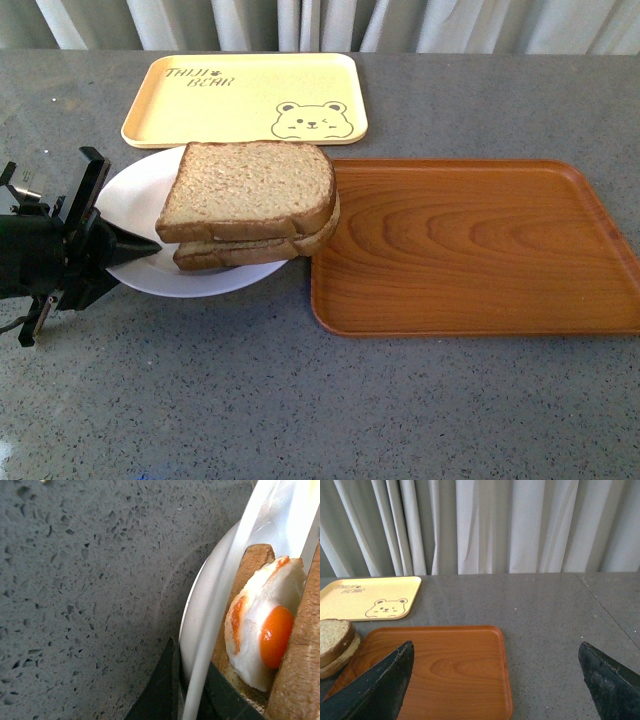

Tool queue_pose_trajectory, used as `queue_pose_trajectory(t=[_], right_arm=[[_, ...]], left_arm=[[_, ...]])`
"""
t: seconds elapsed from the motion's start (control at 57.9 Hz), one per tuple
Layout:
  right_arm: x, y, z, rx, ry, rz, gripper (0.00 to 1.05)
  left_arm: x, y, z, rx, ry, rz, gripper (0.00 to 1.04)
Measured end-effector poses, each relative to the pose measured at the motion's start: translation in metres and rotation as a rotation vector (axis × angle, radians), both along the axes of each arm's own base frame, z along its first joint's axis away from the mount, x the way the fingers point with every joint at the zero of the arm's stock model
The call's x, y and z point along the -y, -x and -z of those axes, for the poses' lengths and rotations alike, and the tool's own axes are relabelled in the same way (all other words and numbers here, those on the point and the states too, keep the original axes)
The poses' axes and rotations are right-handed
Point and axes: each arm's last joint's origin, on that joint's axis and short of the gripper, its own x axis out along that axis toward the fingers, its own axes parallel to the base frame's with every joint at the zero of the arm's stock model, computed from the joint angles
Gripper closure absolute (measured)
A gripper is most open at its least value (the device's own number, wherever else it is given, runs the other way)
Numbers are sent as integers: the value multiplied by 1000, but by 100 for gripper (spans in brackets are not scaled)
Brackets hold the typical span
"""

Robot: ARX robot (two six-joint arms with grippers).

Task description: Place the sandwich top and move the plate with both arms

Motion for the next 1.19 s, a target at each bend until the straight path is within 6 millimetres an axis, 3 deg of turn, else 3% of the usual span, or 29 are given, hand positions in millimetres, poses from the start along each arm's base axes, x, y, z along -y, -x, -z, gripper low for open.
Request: queue_pose_trajectory(t=[0.415,0.622,0.899,0.985,1.193], right_arm=[[0,0,0,1,0,0,9],[0,0,0,0,0,0,9],[0,0,0,0,0,0,9],[0,0,0,0,0,0,9],[0,0,0,0,0,0,9]], left_arm=[[-4,9,-7,-3,50,0,102],[4,-3,-23,23,64,1,102],[33,-45,-64,110,71,45,102],[42,-68,-75,130,62,55,102],[49,-116,-72,120,24,53,102]])
